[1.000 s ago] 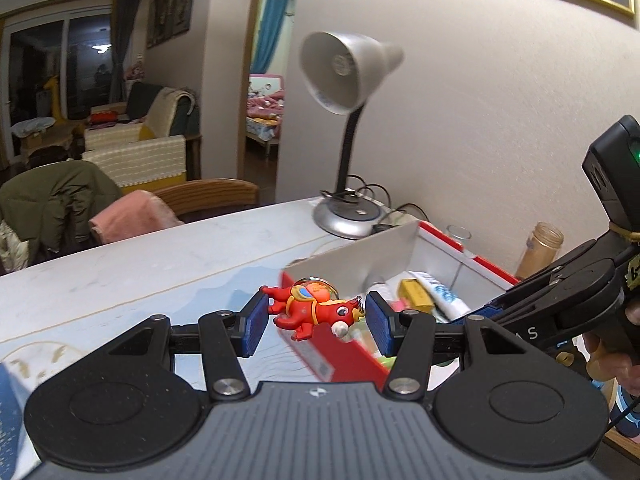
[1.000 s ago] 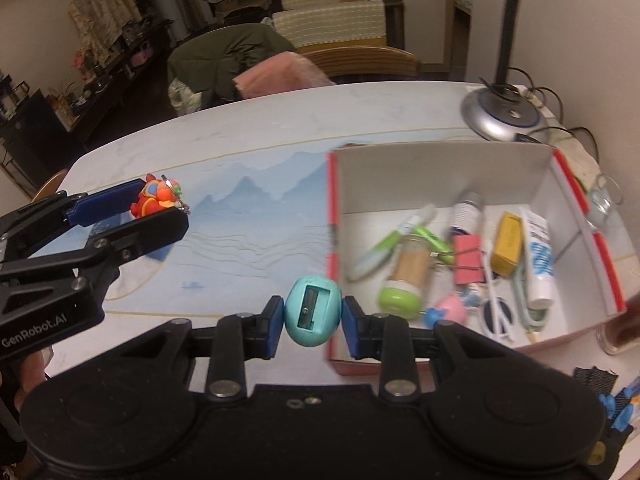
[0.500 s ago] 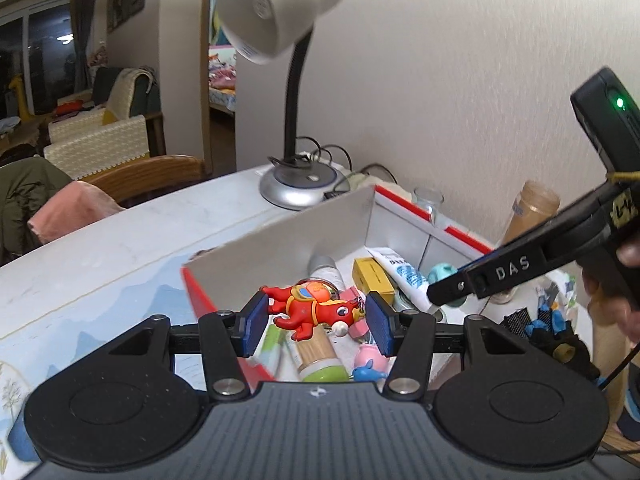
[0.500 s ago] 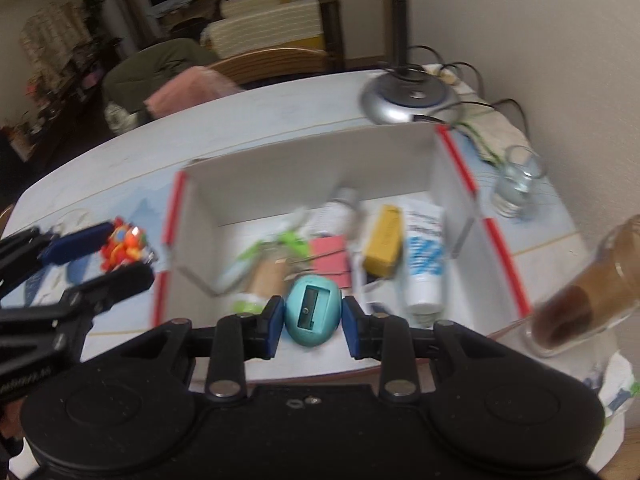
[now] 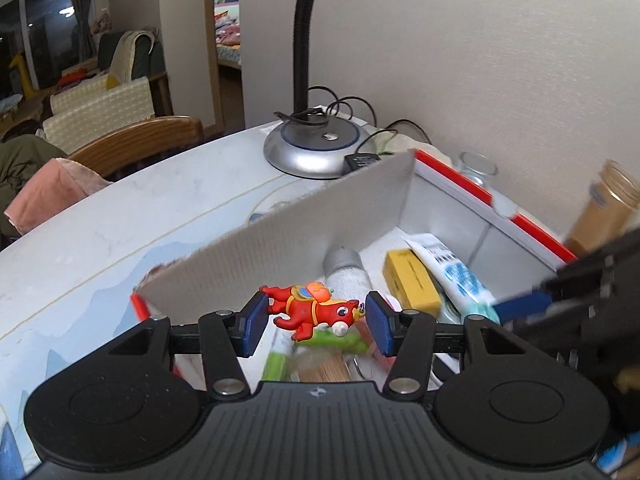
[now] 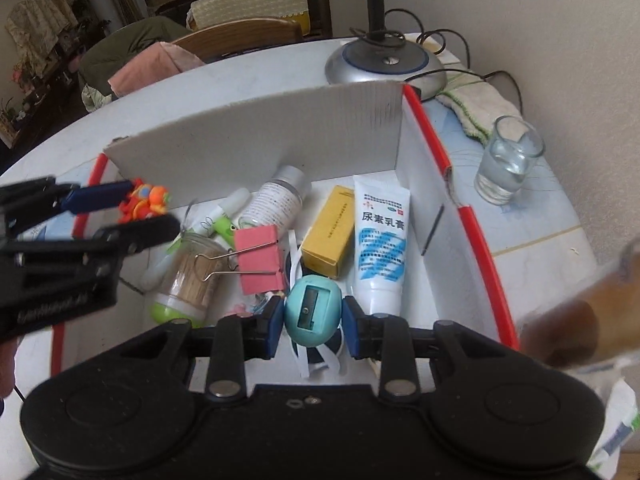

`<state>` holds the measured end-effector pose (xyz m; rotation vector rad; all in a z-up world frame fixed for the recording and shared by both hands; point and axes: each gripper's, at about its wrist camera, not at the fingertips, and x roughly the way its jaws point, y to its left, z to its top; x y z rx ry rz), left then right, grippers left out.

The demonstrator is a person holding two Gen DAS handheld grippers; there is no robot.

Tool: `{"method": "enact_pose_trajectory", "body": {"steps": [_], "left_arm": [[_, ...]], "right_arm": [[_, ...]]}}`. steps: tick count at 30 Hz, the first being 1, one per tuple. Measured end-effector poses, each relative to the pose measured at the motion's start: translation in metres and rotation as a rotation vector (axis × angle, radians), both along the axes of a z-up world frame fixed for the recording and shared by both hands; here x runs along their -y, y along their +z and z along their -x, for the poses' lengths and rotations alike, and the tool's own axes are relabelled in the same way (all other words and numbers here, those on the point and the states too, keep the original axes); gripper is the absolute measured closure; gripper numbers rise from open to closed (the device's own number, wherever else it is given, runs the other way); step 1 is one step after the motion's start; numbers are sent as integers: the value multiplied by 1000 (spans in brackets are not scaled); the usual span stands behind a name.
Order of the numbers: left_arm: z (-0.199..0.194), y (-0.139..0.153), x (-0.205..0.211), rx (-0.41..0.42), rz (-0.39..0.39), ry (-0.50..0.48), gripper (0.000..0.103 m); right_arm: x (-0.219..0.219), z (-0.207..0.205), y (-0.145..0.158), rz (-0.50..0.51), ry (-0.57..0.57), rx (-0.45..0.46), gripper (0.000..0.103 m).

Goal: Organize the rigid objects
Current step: 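Carry the figurine and sharpener with both tools into the shoebox, then open the left tool to drop the figurine while the right tool releases the sharpener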

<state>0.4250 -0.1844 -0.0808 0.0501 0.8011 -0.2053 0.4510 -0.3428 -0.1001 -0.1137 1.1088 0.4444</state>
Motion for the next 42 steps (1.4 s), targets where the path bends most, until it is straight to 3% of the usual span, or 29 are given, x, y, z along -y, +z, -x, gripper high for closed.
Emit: {"method": "enact_pose_trajectory", "body": {"steps": [8, 20, 26, 32, 34, 42], "left_arm": [[-31, -24, 14, -87, -90, -24, 51], [-48, -42, 22, -244, -132, -57, 50], [-49, -44, 25, -273, -146, -58, 49], [-39, -36, 21, -234, -129, -51, 46], [-34, -30, 17, -214, -103, -38, 36], [-9, -8, 4, -136, -37, -10, 35]], "right_arm": [[-16, -9, -20, 78, 47, -11, 73], [-18, -18, -31, 103, 55, -32, 73], [-18, -17, -31, 97, 50, -40, 72], [-18, -10, -29, 104, 59, -29, 69], [-17, -8, -26, 100, 56, -21, 69], [-14, 6, -8, 68, 58, 20, 60]]}}
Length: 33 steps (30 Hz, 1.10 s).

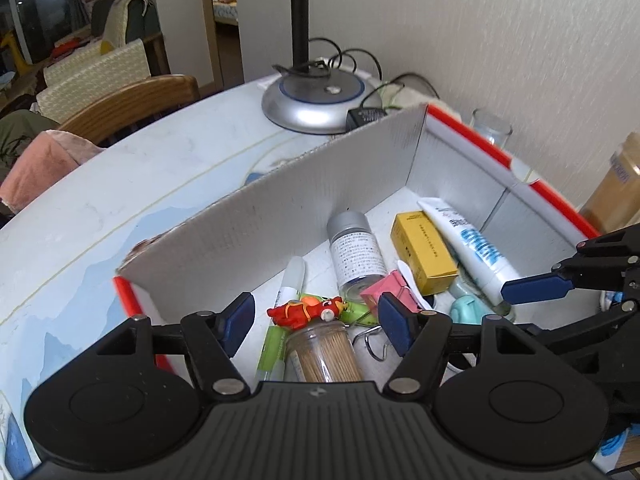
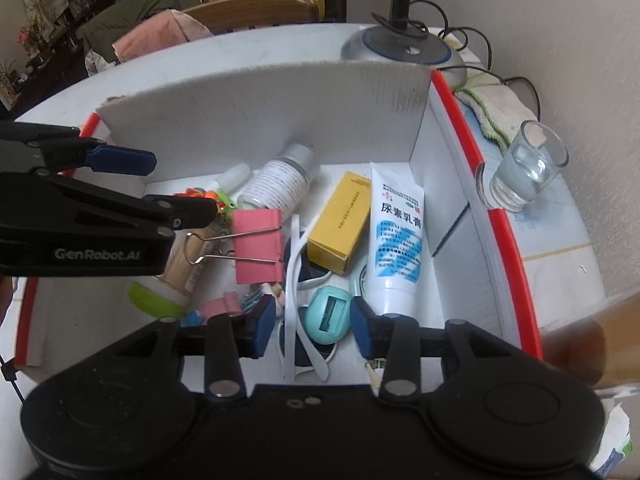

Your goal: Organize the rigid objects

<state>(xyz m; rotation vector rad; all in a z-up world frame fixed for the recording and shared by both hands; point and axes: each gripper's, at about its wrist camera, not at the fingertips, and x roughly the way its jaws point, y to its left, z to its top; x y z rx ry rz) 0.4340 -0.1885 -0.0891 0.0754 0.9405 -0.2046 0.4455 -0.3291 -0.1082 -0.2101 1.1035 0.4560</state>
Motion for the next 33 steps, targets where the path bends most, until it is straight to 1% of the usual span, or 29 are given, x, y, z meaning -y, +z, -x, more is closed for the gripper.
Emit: {"method": "enact_pose_trajectory", "body": {"steps": [3, 5, 13, 17, 18, 19, 21, 24, 25, 26, 27, 30, 33], "left_arm": [[13, 8, -3, 32, 3, 7, 35], [21, 14, -7, 51, 21, 10, 35], [61, 39, -22, 126, 86, 29, 35], [81, 50, -28, 166, 98, 37, 35], [85, 53, -30, 175, 104, 39, 34], [90, 56, -32, 184, 111, 42, 28], [101, 62, -36, 211, 120, 49, 25], [114, 69, -43, 229, 137, 59, 24], [118, 71, -44, 235, 139, 62, 24], [123, 73, -46, 242, 139, 65, 24], [126, 75, -47, 247, 139, 66, 24], [138, 79, -51, 260, 148, 69, 19], [149, 81, -55, 266, 154, 75, 19]], "right_arm": [[1, 7, 9, -15, -2, 17, 56], [1, 12, 15, -27, -1, 30, 53], [5, 37, 41, -68, -2, 89, 52], [6, 51, 53, -94, 1, 118, 50], [6, 55, 57, -104, 1, 125, 50], [6, 58, 60, -112, 1, 134, 50], [5, 66, 67, -127, 3, 155, 49], [5, 78, 78, -147, 5, 184, 45], [5, 82, 81, -155, 5, 192, 41], [5, 86, 84, -164, 6, 202, 39], [5, 90, 87, -169, 8, 209, 39], [5, 102, 94, -183, 2, 225, 36], [4, 114, 99, -195, -2, 240, 34]]}}
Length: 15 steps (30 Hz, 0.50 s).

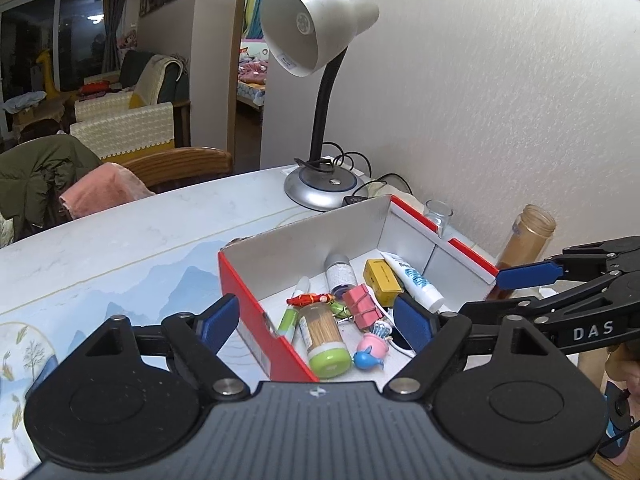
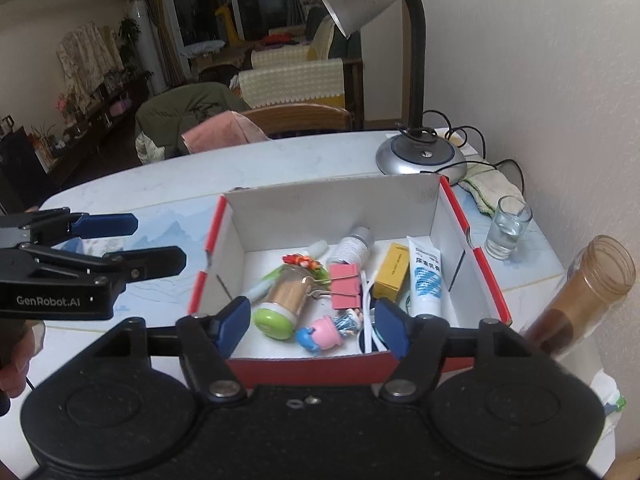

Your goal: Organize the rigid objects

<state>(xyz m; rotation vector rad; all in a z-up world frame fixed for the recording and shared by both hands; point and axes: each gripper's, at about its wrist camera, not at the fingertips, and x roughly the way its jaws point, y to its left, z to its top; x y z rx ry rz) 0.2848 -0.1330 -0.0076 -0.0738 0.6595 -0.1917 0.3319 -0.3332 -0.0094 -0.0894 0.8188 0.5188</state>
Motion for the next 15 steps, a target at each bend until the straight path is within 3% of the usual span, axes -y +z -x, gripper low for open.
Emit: {"method": "enact_pose_trajectory", "body": {"steps": [10, 15], "left_arm": [[35, 6, -14, 37, 40, 9, 1], [49, 12, -13, 73, 37, 5, 0]], "right_arm": [[-4, 34, 15, -53, -12, 55, 11], [-9, 51, 20, -47, -2, 116, 4]]}}
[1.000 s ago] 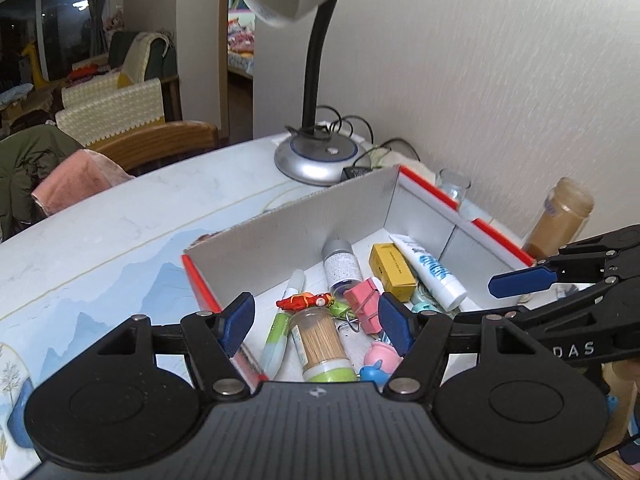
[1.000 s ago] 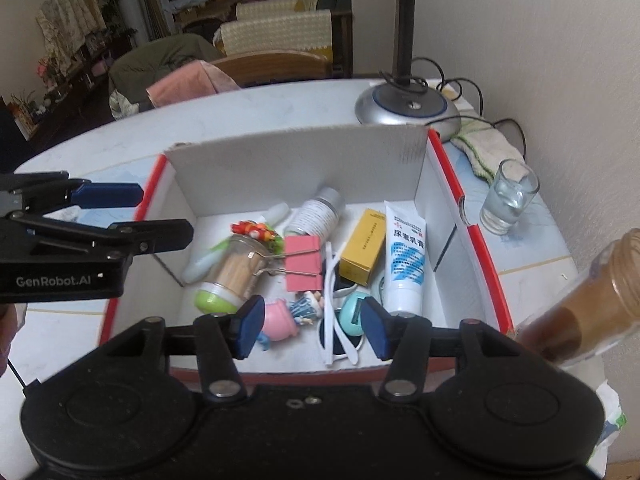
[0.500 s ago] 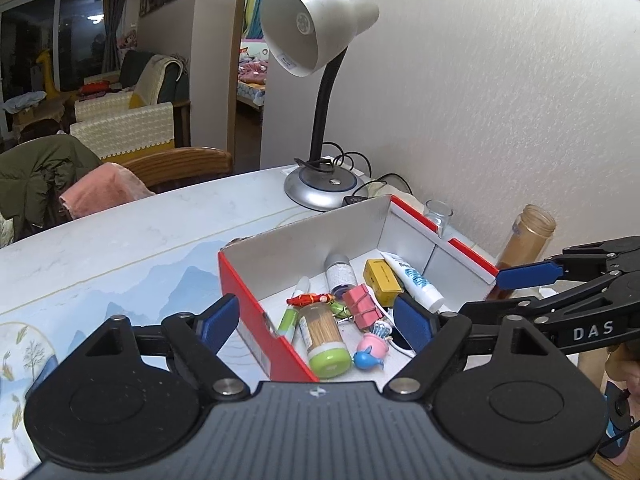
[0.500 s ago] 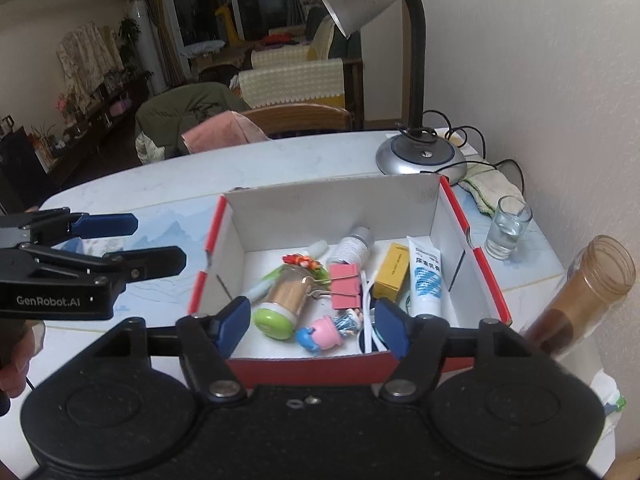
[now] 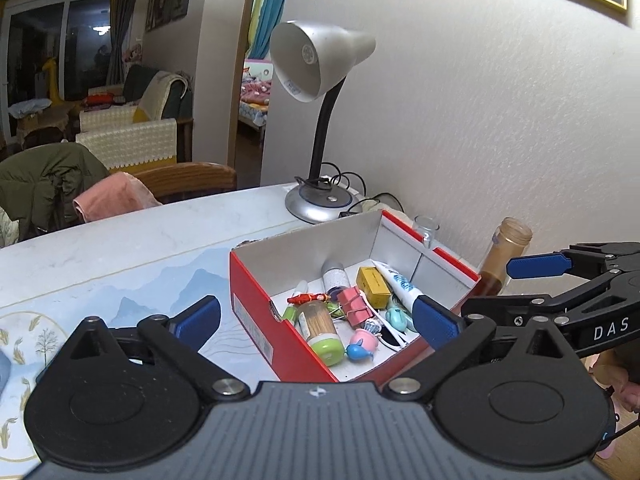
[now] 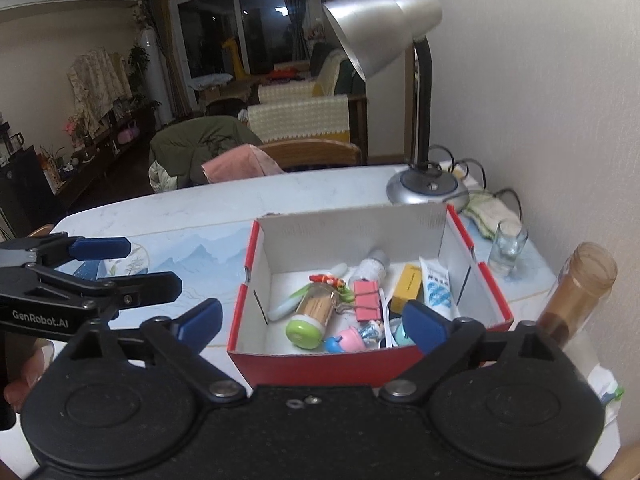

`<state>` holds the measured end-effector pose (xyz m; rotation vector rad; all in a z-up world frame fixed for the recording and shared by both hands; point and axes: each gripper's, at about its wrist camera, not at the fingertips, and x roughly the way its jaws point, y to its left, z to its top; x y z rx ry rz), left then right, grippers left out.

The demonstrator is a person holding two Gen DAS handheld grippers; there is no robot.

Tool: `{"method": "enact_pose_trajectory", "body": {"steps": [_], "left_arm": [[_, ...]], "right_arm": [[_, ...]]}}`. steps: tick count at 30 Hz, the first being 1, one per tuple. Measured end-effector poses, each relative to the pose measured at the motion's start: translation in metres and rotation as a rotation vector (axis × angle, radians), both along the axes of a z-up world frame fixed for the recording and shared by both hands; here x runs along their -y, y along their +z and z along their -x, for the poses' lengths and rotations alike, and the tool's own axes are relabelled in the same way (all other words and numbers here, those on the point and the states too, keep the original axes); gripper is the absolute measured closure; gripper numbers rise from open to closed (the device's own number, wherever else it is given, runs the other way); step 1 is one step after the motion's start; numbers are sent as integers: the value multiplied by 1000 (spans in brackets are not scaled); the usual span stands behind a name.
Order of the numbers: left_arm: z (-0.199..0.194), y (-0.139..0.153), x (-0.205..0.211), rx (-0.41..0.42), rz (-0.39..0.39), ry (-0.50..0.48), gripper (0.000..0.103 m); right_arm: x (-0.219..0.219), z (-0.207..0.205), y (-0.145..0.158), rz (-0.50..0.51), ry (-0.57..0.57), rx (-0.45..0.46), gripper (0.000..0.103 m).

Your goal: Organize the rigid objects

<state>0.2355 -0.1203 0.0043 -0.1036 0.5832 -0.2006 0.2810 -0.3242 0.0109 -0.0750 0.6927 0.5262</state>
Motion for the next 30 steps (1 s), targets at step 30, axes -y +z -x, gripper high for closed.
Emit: {"method": "enact_pose_trajectory", "body": {"steps": [30], "left_arm": [[24, -5, -3, 36, 48, 23, 0]], "right_arm": [[6, 30, 1, -40, -17, 16, 0]]}}
